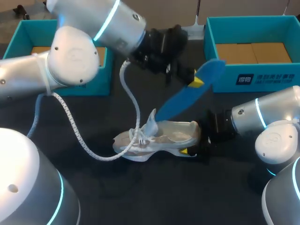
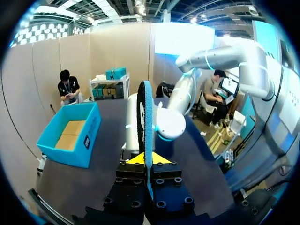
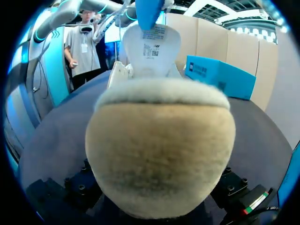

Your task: Take the shoe out of the shoebox, open the shoe tongue, remove and reinsert the insole, then place the shoe into the shoebox

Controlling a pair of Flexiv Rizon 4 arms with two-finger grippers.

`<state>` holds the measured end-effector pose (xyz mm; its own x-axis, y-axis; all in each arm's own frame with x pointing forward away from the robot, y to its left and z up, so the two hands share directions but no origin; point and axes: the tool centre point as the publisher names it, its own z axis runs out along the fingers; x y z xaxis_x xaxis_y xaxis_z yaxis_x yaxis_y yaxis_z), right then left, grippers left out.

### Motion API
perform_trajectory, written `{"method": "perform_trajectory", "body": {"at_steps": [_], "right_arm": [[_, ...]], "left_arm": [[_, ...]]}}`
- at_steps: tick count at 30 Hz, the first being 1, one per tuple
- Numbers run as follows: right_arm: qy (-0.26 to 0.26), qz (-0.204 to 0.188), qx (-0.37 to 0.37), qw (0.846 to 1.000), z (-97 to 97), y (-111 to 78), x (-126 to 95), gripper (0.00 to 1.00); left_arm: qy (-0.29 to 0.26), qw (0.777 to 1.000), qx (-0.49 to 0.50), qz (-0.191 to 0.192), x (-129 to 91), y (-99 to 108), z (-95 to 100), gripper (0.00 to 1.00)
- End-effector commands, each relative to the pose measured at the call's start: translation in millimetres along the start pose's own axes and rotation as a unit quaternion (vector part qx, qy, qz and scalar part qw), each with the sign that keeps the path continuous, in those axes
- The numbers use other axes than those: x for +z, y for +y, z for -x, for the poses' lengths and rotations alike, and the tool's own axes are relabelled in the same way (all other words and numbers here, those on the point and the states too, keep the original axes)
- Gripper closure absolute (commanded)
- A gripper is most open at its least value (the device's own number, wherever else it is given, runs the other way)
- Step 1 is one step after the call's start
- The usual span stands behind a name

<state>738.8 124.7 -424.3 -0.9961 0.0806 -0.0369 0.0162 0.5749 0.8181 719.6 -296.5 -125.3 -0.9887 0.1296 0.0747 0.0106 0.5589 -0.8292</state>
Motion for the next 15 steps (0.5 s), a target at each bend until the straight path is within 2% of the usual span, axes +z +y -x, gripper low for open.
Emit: {"method": "perform_trajectory", "body": {"at_steps": [1, 15], "right_arm": [[-0.001, -0.004, 0.000, 1.000, -0.8, -0.1, 2.2, 1.00], [-0.001, -0.004, 0.000, 1.000, -0.8, -0.1, 2.2, 1.00]], "left_arm": [[0.011, 1.000, -0.002, -0.029, -10.3, -8.7, 0.5, 1.00], [0.038, 0.985, -0.047, -0.163, -31.2, -55.8, 6.6, 1.00]]}}
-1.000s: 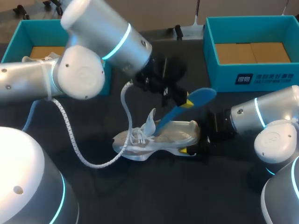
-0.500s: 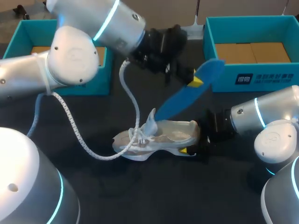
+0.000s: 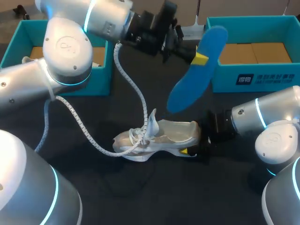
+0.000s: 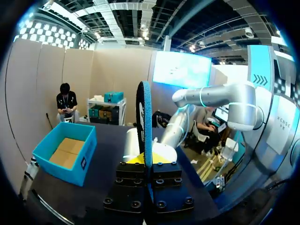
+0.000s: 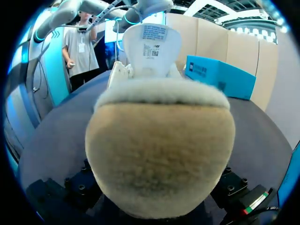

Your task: Take the shoe out of the shoebox, open the shoe tongue, remove and reinsert the insole, then place the shoe into the shoebox

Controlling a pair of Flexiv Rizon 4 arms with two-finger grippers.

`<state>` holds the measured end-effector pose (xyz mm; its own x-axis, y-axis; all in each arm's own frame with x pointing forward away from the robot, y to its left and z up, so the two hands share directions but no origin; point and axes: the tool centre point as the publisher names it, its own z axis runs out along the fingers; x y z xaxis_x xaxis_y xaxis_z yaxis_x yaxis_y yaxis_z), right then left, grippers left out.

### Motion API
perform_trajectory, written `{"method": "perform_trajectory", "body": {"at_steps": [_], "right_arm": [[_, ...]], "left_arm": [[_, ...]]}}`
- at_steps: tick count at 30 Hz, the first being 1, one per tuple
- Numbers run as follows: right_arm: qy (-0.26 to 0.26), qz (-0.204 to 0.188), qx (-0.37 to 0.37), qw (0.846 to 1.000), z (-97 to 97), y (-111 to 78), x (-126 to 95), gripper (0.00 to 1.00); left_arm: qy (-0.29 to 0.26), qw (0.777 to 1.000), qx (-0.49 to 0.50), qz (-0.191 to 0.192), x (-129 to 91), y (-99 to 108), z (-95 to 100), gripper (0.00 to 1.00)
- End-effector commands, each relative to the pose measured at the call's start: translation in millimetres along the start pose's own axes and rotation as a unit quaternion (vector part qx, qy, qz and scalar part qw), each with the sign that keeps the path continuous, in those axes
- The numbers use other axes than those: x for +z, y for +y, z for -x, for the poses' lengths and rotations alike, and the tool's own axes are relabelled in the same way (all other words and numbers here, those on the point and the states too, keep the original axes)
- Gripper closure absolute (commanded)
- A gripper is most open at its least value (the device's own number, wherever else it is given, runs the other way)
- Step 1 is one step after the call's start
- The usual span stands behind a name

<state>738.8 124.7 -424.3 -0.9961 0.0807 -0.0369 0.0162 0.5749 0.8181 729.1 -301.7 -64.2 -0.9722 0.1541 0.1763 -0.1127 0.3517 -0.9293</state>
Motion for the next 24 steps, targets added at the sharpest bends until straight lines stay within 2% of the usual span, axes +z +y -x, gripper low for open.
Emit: {"method": "perform_trajectory", "body": {"at_steps": [1, 4, 7, 24], "right_arm": [[-0.001, -0.004, 0.000, 1.000, -0.7, -0.1, 2.2, 1.00], [-0.001, -0.004, 0.000, 1.000, -0.7, -0.1, 2.2, 1.00], [-0.001, -0.004, 0.000, 1.000, -0.7, -0.1, 2.2, 1.00], [-0.001, -0.004, 0.000, 1.000, -0.7, -0.1, 2.2, 1.00]], "left_arm": [[0.007, 0.999, -0.010, -0.042, 0.8, -5.9, 1.1, 1.00], [0.007, 0.998, -0.009, -0.058, 5.8, -14.9, -0.7, 1.00], [0.042, 0.997, 0.006, -0.069, 12.4, -20.0, -1.7, 1.00], [0.042, 0.997, 0.006, -0.069, 12.4, -20.0, -1.7, 1.00]]}}
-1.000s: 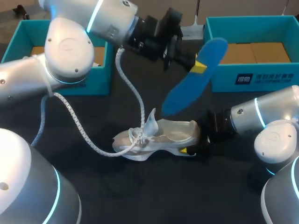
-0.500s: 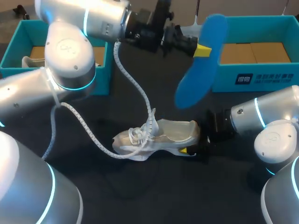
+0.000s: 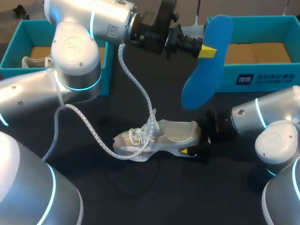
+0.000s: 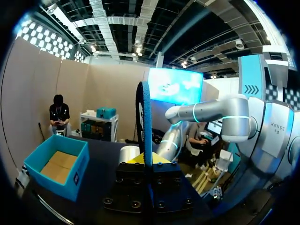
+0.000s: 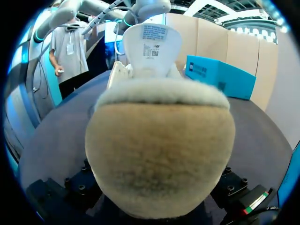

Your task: Take the shoe out of the shoebox, open the shoe tongue, remove and reinsert the insole, then place the shoe into the shoebox

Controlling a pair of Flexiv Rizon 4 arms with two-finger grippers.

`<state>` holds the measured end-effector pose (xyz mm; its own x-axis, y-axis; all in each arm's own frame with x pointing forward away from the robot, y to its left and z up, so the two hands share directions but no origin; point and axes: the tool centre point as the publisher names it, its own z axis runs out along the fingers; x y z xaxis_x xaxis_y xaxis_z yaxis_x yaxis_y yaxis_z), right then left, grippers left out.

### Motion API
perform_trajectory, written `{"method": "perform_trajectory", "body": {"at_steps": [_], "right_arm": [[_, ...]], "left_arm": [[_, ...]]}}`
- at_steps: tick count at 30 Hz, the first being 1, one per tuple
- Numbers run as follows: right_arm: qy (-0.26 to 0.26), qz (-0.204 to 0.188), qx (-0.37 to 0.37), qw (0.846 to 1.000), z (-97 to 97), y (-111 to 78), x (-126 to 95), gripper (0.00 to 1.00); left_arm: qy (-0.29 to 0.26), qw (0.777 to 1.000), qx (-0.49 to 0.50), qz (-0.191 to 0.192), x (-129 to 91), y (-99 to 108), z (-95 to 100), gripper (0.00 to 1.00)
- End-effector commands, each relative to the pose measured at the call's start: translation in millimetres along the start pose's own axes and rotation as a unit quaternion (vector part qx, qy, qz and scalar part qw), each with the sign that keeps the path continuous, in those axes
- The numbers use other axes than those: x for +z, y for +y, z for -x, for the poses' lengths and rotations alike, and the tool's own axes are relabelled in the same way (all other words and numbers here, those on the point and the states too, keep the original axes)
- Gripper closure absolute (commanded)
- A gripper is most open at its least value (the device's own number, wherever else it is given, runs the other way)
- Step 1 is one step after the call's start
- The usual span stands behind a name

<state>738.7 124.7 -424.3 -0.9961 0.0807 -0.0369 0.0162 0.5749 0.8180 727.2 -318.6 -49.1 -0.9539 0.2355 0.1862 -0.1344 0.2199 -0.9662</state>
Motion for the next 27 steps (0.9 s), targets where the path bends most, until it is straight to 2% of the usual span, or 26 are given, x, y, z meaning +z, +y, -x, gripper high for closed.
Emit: {"method": "perform_trajectory", "body": {"at_steps": [1, 4, 7, 14, 19, 27], "right_arm": [[-0.001, -0.003, 0.000, 1.000, -0.7, -0.1, 2.3, 1.00], [-0.001, -0.003, 0.000, 1.000, -0.7, -0.1, 2.3, 1.00], [-0.001, -0.003, 0.000, 1.000, -0.7, -0.1, 2.3, 1.00], [-0.001, -0.003, 0.000, 1.000, -0.7, -0.1, 2.3, 1.00], [-0.001, -0.003, 0.000, 1.000, -0.7, -0.1, 2.3, 1.00], [-0.001, -0.003, 0.000, 1.000, -0.7, -0.1, 2.3, 1.00]], "left_arm": [[0.000, 1.000, 0.000, 0.000, 1.3, -0.1, 0.4, 1.00], [-0.010, 0.999, -0.035, -0.010, -2.0, -1.4, -1.1, 1.00], [-0.019, 0.997, -0.069, -0.008, -4.5, -10.6, -4.2, 1.00], [-0.001, 0.989, -0.146, -0.002, -1.5, -38.4, -16.3, 1.00], [0.007, 0.980, -0.195, -0.035, -8.7, -57.0, -24.5, 1.00], [0.011, 0.952, -0.296, -0.081, -11.2, -79.9, -47.0, 1.00]]}}
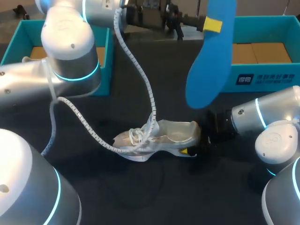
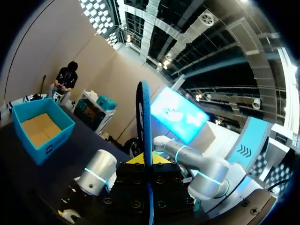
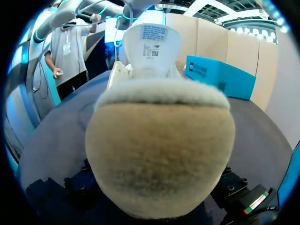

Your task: Take the shoe out of the shoebox, open the shoe tongue, remove and reinsert the insole, then place the shoe into the shoebox

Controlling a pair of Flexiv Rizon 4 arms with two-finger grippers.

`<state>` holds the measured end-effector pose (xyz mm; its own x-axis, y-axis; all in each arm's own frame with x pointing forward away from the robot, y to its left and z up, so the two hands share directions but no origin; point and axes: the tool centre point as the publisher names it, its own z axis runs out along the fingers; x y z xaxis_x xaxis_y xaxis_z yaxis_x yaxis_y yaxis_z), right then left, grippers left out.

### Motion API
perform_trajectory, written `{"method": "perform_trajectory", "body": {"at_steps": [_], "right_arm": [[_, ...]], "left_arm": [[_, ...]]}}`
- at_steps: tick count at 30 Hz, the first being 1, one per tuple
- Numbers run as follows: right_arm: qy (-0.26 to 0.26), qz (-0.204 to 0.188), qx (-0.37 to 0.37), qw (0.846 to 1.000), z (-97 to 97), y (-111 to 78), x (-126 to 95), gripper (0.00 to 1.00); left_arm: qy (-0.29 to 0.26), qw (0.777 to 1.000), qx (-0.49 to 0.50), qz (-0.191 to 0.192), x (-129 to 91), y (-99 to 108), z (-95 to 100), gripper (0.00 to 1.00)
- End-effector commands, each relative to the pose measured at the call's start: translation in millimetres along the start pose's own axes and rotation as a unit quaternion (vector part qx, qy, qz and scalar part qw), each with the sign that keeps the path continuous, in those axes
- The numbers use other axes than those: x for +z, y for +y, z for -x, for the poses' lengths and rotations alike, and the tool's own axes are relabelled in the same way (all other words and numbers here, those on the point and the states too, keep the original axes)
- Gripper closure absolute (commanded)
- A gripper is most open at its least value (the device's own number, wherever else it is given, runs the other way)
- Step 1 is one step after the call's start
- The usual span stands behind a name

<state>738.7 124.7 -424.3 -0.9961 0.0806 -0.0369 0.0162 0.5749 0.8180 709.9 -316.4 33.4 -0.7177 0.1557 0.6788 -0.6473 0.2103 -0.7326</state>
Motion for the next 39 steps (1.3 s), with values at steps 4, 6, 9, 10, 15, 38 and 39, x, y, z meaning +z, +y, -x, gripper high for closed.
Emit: {"method": "perform_trajectory", "body": {"at_steps": [4, 6, 9, 10, 15, 38, 39], "right_arm": [[-0.001, -0.004, 0.000, 1.000, -0.7, -0.1, 2.3, 1.00], [-0.001, -0.004, 0.000, 1.000, -0.7, -0.1, 2.3, 1.00], [-0.001, -0.004, 0.000, 1.000, -0.7, -0.1, 2.3, 1.00], [-0.001, -0.004, 0.000, 1.000, -0.7, -0.1, 2.3, 1.00], [-0.001, -0.004, 0.000, 1.000, -0.7, -0.1, 2.3, 1.00], [-0.001, -0.004, 0.000, 1.000, -0.7, -0.1, 2.3, 1.00], [-0.001, -0.004, 0.000, 1.000, -0.7, -0.1, 2.3, 1.00]], "left_arm": [[-0.002, 0.997, -0.063, -0.034, 0.3, 5.0, -31.1, 1.00], [0.004, 0.996, -0.075, -0.044, -1.9, 4.8, -39.9, 1.00], [0.008, 0.995, -0.085, -0.045, -5.9, 6.8, -50.3, 1.00], [0.008, 0.995, -0.088, -0.044, -7.3, 8.3, -53.0, 1.00], [0.023, 0.993, -0.103, -0.050, -14.2, 18.0, -67.3, 1.00], [0.030, 0.989, -0.124, -0.070, -55.7, 71.8, -110.9, 1.00], [0.032, 0.989, -0.126, -0.073, -57.0, 73.3, -110.9, 1.00]]}}
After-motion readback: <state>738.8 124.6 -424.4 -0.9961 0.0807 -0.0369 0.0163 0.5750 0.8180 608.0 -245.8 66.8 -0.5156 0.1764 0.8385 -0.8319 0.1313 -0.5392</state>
